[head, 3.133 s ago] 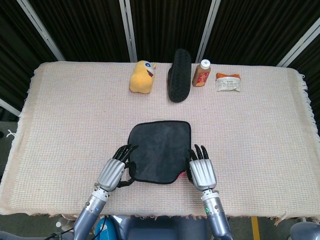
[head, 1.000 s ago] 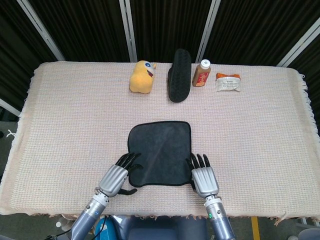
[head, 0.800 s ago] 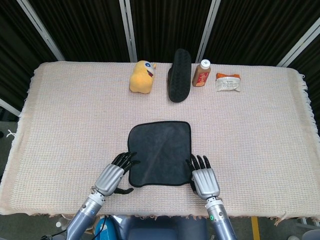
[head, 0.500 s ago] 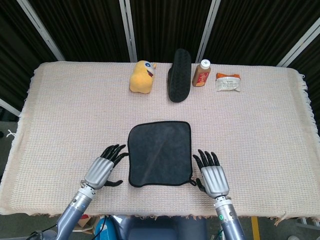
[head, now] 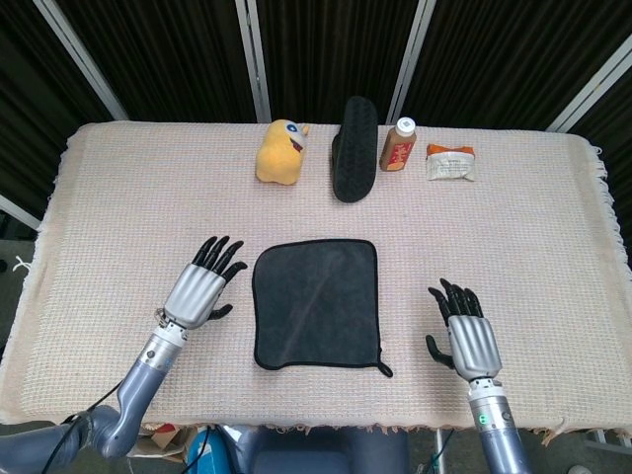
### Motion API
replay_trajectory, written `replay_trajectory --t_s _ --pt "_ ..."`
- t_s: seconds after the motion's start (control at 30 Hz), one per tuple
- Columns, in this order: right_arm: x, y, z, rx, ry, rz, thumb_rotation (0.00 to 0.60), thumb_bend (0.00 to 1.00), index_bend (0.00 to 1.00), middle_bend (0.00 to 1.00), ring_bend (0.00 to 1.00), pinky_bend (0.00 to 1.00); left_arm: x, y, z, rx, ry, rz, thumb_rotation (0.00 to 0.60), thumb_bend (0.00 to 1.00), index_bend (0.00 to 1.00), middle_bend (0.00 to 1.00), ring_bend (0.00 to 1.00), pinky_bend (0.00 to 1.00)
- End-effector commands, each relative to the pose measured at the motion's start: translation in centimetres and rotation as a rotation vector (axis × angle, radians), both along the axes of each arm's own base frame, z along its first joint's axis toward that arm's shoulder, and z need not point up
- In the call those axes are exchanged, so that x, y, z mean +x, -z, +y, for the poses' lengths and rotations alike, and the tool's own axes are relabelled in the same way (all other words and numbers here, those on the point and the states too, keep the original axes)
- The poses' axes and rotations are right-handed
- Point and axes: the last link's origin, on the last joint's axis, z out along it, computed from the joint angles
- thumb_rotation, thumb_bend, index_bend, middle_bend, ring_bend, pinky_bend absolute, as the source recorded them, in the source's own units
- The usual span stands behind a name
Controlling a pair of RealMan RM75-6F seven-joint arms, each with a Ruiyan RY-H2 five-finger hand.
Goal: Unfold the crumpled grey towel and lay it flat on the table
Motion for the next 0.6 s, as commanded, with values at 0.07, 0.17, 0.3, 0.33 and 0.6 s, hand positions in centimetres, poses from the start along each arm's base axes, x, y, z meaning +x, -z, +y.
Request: replay_trajectory --t_s 0.07,0.17,0.3,0.33,0.6 --pt "-1.2 -0.9 -0.2 -0.031 -0.001 -0.016 0.600 0.40 0.12 0.05 0.00 0.01 0.8 1.0 1.6 0.030 0.028 0.086 0.600 0.06 0.35 0.08 0.01 0.06" --pt "-1.8 -1.2 -0.2 -0.038 -0.005 -0.029 0.600 0.39 0.12 0.05 0.00 0.01 1.6 1.9 2.1 0.057 0.055 0.118 0.600 0.06 0.39 0.09 0.01 0.06" --pt "-2.4 -1.2 -0.2 -0.037 -0.003 -0.055 0.600 0.39 0.12 0.05 0.00 0.01 2.6 3.3 2.5 0.100 0.094 0.150 0.600 0.05 0.37 0.08 0.01 0.06" --pt "-2.6 -1.1 -0.2 -0.033 -0.003 -0.056 0.600 0.39 0.12 0.05 0.00 0.01 2.7 3.6 2.6 0.108 0.100 0.157 0.600 0.04 0.36 0.08 0.01 0.06" --pt "-2.5 -1.5 -0.4 -0.049 -0.019 -0.101 0.600 0.39 0.13 0.05 0.00 0.01 2.8 6.1 3.6 0.150 0.091 0.191 0.600 0.01 0.21 0.05 0.01 0.06"
